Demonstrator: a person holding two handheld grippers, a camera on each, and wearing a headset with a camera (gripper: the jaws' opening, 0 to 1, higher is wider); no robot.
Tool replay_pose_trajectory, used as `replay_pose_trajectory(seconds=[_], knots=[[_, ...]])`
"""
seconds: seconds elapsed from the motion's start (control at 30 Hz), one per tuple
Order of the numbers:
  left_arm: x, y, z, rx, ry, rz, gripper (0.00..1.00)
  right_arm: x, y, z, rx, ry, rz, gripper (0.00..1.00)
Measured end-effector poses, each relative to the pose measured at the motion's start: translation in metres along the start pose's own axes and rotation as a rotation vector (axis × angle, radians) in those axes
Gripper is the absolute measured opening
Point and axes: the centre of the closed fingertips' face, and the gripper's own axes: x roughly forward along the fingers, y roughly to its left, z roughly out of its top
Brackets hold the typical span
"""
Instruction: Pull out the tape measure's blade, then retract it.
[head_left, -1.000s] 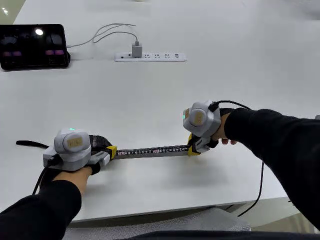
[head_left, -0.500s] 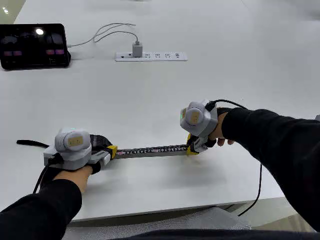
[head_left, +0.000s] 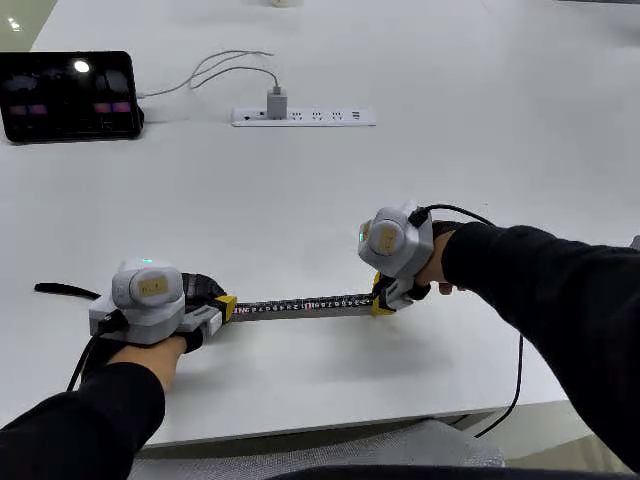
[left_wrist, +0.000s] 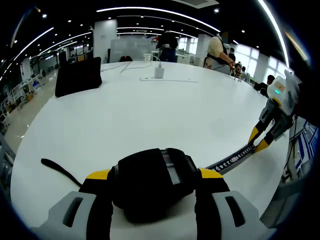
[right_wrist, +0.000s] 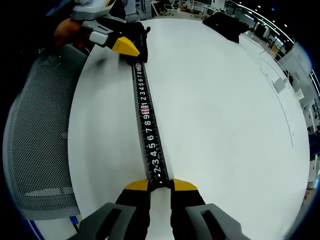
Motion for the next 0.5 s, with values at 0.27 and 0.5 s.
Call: replay_pose_trajectory(seconds=[0.27,0.5], knots=[[0.0005,0.0002,0.0002,0.001,0.001,-0.002,0.62,0.0006,0.0001,0.003,0.008,-0.002,-0.002,0.11],[0.0001,-0.0001,0.0,0.001,0.003,-0.003,0.62,0.001,0.0007,0.0049,0.017,-0.007,0.0,0.11]])
